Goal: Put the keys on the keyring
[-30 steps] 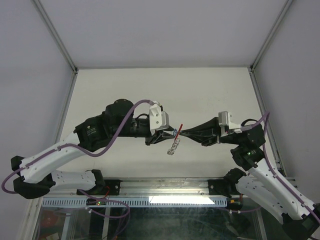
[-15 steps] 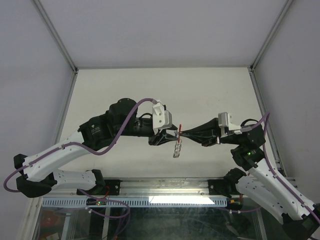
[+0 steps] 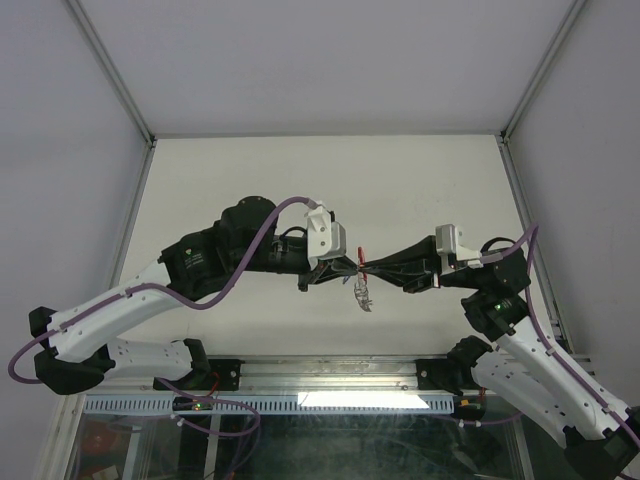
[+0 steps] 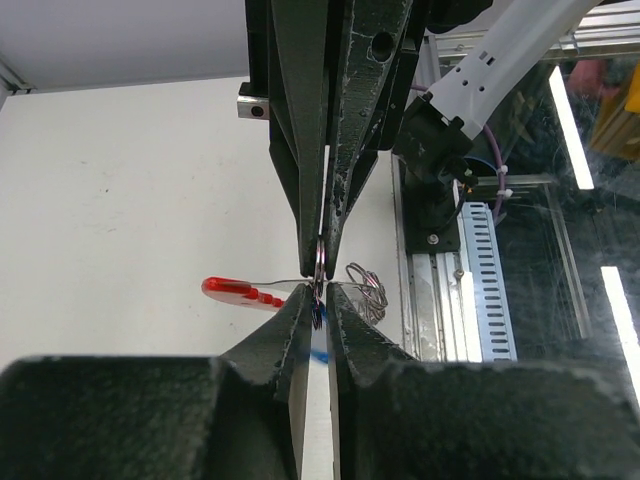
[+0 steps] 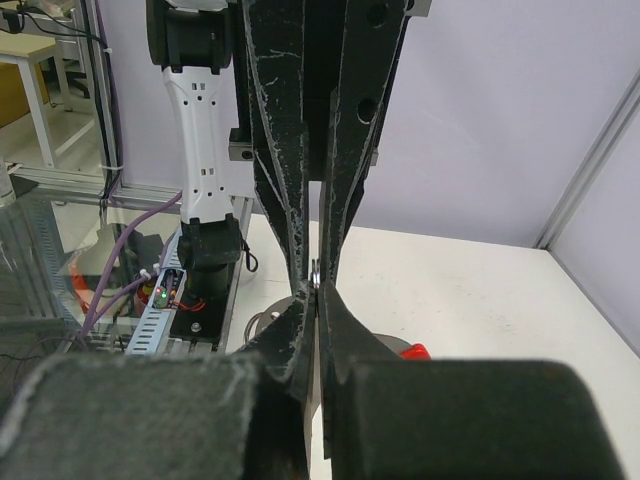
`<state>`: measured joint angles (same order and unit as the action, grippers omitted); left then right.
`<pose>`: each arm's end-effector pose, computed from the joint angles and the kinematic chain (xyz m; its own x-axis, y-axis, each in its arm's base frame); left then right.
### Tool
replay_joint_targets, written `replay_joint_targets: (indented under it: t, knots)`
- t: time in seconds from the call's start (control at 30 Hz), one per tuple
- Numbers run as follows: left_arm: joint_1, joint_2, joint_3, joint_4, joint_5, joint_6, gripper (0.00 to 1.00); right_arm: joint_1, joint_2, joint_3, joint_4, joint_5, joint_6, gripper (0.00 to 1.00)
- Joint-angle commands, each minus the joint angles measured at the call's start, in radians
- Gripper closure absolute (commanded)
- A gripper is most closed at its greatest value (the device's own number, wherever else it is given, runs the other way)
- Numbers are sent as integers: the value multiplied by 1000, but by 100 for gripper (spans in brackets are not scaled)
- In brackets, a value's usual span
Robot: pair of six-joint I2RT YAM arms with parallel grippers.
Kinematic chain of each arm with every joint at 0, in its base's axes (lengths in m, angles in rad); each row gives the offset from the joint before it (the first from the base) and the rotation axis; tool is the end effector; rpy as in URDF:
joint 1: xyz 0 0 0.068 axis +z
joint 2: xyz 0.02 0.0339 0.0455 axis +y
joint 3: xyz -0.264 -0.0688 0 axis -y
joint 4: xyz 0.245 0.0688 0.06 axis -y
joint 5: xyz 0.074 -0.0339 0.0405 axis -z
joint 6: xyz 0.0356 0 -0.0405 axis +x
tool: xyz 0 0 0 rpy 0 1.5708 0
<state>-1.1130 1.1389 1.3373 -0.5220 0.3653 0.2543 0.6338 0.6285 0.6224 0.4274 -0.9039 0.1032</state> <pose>0.0945 -0.2205 0.4263 0.1124 0.3035 -0.9462 0.9911 0.0337 0.1286 0.0958 0.1051 0.3665 0.2305 0.2485 -0.9408 -0.9730 0.0484 -0.2256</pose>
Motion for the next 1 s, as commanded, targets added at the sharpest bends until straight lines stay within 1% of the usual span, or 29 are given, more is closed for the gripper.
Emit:
replay_joint_targets:
  t: [0.0, 0.07, 0.23, 0.37, 0.5, 0.57, 0.77, 0.83, 0.97]
  knots:
    - [-7, 2, 10, 69, 13, 10, 95, 4, -1, 23, 44, -9, -3, 100]
    - [-7, 1, 12, 70, -4, 8, 100, 4, -2, 18, 44, -11, -3, 100]
    - [-7, 0, 22, 67, -106, -9, 100, 5, -5, 20, -4, -15, -31, 100]
    - [-7, 16, 50, 20, -136, 1, 100, 4, -14, 32, -84, -8, -81, 100]
    - [-7, 39, 95, -65, -146, 33, 100, 4, -32, 45, -162, 27, -137, 87]
    - [-7, 50, 116, -108, -156, 51, 100, 4, -38, 60, -219, 44, -178, 81]
    - [-7, 89, 188, -237, -202, 106, 100, 4, -24, 134, -473, 84, -340, 73]
    - [-7, 112, 217, -285, -222, 125, 100, 4, -22, 143, -513, 108, -362, 71]
    - [-7, 183, 301, -412, -244, 161, 100, 5, -4, 156, -537, 160, -353, 70]
